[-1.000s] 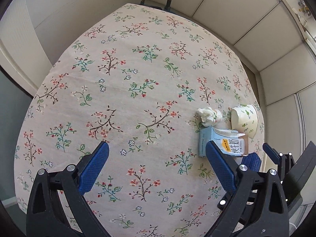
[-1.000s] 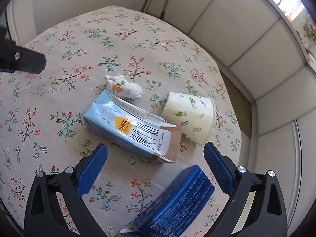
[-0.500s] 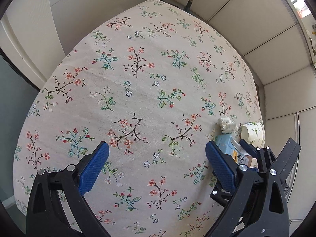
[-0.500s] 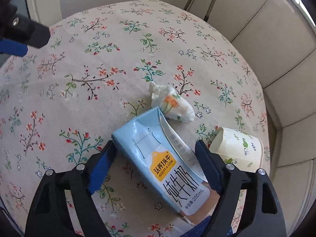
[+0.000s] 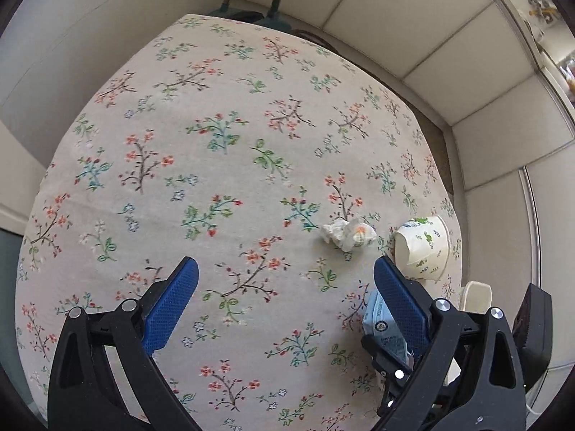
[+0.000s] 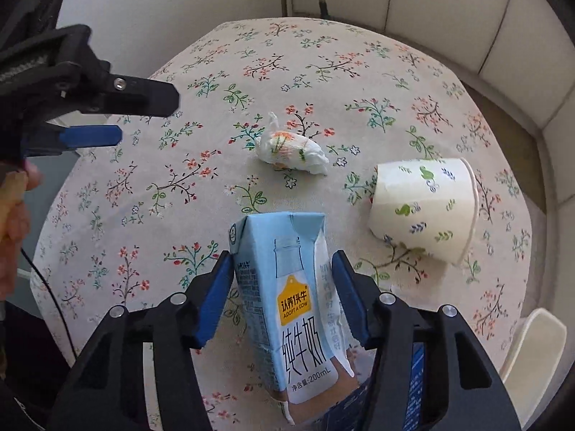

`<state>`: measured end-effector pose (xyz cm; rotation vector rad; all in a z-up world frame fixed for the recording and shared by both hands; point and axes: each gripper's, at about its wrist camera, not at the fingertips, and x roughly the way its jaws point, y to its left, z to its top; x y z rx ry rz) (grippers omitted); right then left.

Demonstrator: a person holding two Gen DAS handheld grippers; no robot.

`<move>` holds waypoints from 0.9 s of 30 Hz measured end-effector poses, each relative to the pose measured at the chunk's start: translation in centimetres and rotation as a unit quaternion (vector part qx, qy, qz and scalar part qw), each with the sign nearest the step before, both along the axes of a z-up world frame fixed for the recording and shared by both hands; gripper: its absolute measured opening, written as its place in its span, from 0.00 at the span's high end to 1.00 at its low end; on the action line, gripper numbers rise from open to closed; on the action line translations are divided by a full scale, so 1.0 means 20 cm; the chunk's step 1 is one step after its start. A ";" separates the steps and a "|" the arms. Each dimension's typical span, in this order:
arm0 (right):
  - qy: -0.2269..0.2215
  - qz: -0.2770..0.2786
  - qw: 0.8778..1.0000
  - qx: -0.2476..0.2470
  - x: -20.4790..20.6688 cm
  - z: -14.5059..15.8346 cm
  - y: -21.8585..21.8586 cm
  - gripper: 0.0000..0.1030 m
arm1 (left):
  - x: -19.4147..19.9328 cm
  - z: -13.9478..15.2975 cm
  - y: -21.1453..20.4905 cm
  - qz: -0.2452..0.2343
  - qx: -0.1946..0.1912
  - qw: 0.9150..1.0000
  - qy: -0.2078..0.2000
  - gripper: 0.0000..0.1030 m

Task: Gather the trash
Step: 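Grasp the light-blue milk carton with the right tool while the left tool grasps the tissue, then carry the milk carton over the bin and open the right tool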

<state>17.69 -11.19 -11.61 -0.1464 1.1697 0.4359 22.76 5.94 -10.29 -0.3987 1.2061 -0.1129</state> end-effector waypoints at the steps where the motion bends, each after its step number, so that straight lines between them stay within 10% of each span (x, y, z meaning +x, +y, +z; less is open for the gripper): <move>1: 0.003 -0.007 1.000 0.009 -0.01 0.01 -0.02 0.46 | 0.02 -0.01 -0.04 -0.012 0.003 1.000 0.004 0.09; 12: 0.006 -0.054 0.996 0.071 -0.08 0.12 -0.21 0.46 | 0.16 -0.12 -0.35 -0.101 0.069 0.993 0.005 0.11; 27: 0.019 -0.061 0.994 0.090 -0.07 0.08 -0.23 0.46 | 0.21 -0.27 -0.47 -0.144 0.099 0.985 -0.001 0.57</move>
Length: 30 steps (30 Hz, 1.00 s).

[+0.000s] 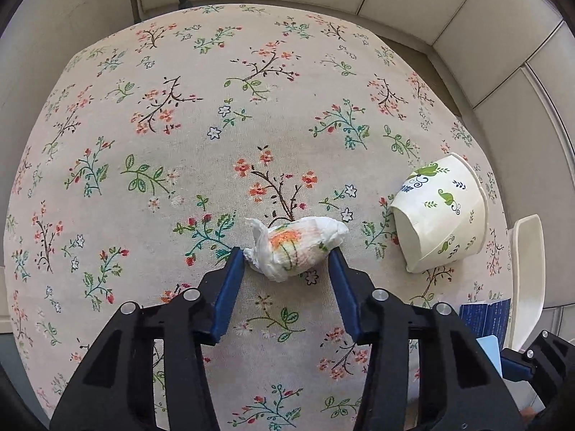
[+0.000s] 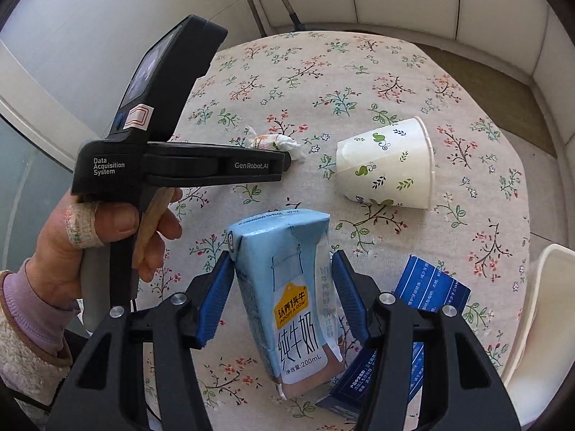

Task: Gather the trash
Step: 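Carry the milk carton over the bin and open the right tool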

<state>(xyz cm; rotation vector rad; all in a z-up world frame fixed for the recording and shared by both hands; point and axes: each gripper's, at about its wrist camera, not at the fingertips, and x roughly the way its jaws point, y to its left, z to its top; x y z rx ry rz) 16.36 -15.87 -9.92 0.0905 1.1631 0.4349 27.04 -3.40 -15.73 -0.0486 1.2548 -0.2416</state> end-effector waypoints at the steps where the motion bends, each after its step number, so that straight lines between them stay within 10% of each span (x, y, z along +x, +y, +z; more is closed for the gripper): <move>1: 0.000 0.000 1.000 0.001 0.00 0.00 0.00 0.46 | 0.00 0.00 0.01 0.001 -0.006 1.000 0.001 0.57; 30: -0.066 -0.024 0.996 0.051 -0.09 0.21 0.06 0.47 | -0.38 0.41 0.28 0.050 -0.006 0.995 -0.091 0.63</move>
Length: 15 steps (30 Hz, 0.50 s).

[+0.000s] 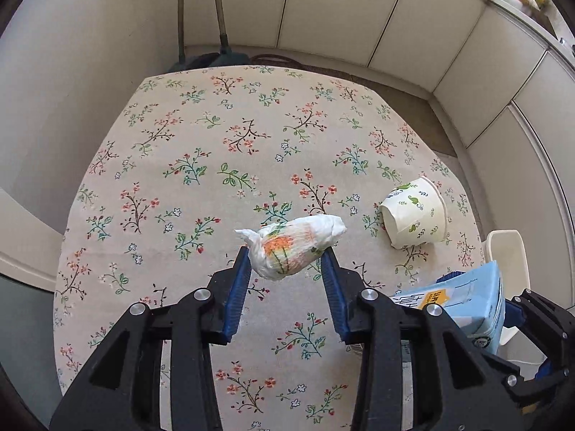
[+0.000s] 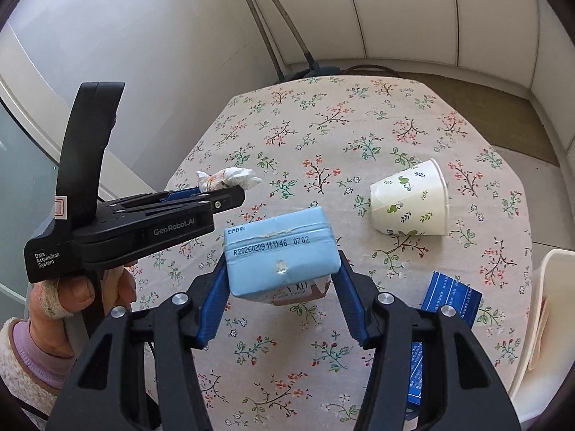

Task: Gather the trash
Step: 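Carry the milk carton over the bin and open the right tool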

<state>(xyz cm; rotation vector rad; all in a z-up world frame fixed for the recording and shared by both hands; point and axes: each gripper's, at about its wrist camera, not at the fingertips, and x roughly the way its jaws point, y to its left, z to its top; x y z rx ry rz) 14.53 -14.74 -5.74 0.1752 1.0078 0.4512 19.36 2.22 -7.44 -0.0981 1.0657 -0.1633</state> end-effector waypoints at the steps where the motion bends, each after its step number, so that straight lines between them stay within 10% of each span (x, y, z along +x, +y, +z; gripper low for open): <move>1: -0.004 -0.003 1.000 0.002 -0.01 0.02 -0.01 0.47 | -0.01 0.01 0.00 0.001 -0.002 1.000 -0.003 0.63; 15: -0.064 -0.072 0.995 0.036 -0.13 0.27 -0.35 0.47 | -0.15 0.18 -0.15 -0.019 -0.020 0.999 -0.036 0.63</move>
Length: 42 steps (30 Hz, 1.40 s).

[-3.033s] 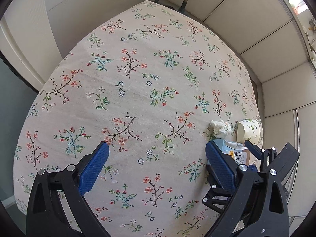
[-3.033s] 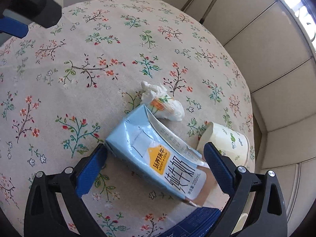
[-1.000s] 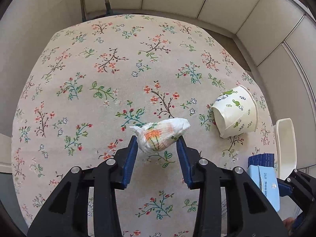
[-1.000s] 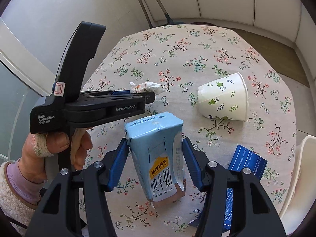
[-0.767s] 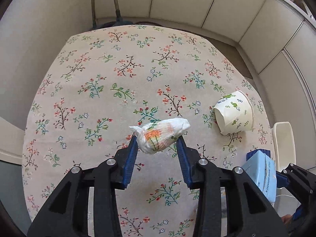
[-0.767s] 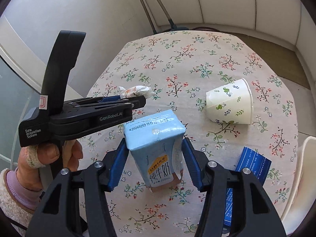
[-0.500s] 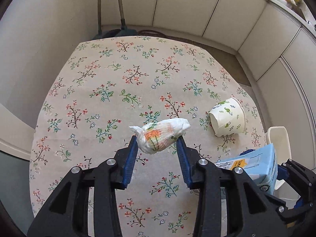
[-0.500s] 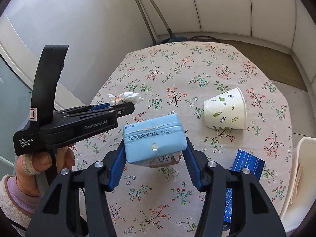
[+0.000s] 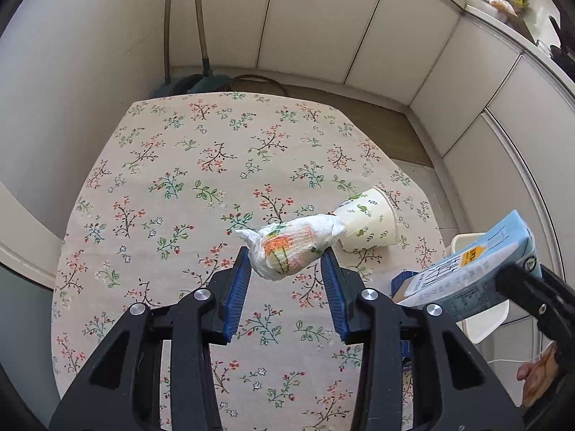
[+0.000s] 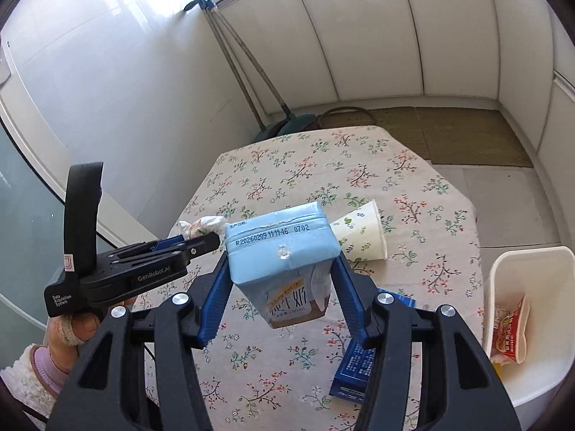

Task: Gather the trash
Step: 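Carry the milk carton over the bin and open the right tool, then carry the crumpled tissue over the bin and open the left tool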

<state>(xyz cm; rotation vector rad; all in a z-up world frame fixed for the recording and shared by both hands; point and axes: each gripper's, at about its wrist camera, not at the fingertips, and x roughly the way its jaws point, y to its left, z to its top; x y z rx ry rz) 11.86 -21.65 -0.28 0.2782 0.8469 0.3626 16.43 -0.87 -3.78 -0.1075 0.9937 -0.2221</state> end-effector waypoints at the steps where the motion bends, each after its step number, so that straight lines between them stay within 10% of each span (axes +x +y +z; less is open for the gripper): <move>1: -0.004 -0.008 1.000 0.003 -0.01 0.01 -0.04 0.47 | -0.01 0.01 -0.02 -0.003 0.000 1.000 -0.002 0.63; 16: -0.051 -0.202 0.977 0.036 -0.25 0.13 -0.93 0.47 | -0.09 0.05 -0.34 -0.054 0.008 0.998 -0.017 0.63; 30: -0.015 -0.347 0.937 0.021 -0.48 -0.06 -1.56 0.45 | -0.15 0.01 -0.76 -0.117 0.017 0.993 -0.014 0.63; 42: 0.019 -0.424 0.905 -0.024 -0.70 -0.16 -1.86 0.12 | -0.22 -0.02 -1.24 -0.168 -0.029 0.985 0.006 0.63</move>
